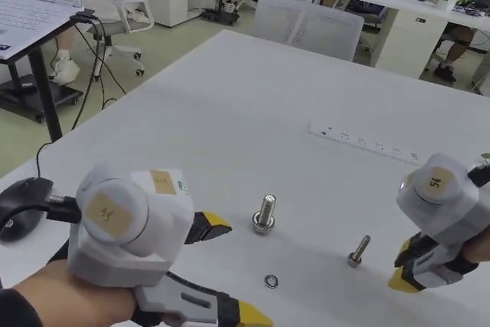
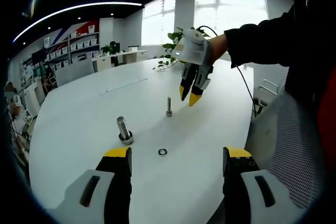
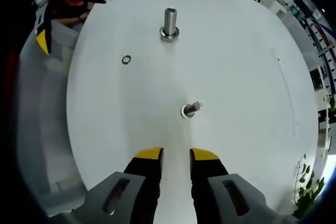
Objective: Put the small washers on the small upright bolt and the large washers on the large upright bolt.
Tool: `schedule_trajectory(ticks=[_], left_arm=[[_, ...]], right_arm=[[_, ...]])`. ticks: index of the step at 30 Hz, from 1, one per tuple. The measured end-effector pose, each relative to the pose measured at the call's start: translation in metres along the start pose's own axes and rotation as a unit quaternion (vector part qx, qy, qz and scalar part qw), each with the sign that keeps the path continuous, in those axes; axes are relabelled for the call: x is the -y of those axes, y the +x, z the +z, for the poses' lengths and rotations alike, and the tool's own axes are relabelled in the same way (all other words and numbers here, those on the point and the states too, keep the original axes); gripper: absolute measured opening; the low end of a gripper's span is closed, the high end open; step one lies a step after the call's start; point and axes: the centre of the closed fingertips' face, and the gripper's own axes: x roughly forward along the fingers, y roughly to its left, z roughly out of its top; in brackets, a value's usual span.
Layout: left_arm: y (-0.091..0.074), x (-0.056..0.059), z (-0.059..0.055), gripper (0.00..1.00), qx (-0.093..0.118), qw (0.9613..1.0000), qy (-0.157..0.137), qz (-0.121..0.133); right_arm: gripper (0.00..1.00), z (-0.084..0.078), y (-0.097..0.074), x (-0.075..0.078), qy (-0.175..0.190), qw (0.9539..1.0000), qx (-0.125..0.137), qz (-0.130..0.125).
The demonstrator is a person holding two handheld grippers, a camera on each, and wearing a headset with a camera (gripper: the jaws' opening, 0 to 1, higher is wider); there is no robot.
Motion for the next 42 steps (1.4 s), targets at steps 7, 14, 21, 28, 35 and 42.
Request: schedule_trajectory(ticks=[7, 14, 21, 28, 35, 42], left_arm=[[-0.001, 0.001, 0.000, 0.70, 0.000, 1.0000, 0.001, -0.001], [-0.002, 0.000, 0.001, 0.70, 0.003, 1.0000, 0.002, 0.000], [-0.003, -0.001, 0.002, 0.70, 0.005, 1.0000, 0.002, 0.002], [-0.003, -0.002, 0.002, 0.70, 0.005, 1.0000, 0.002, 0.003], [-0.003, -0.002, 0.002, 0.70, 0.004, 1.0000, 0.001, 0.004], [-0.003, -0.002, 0.001, 0.70, 0.003, 1.0000, 0.002, 0.003]], right_arm=[[0.22, 0.000, 0.003, -0.017, -0.002, 1.0000, 0.001, 0.009], [0.22, 0.009, 0.005, -0.034, -0.017, 0.9997, 0.002, 0.017], [0.22, 0.033, 0.008, -0.048, -0.041, 0.9988, 0.013, 0.026], [0.22, 0.058, 0.012, -0.056, -0.060, 0.9974, 0.024, 0.034], [0.22, 0.081, 0.018, -0.067, -0.083, 0.9952, 0.030, 0.042], [0.22, 0.101, 0.027, -0.076, -0.099, 0.9931, 0.035, 0.053]])
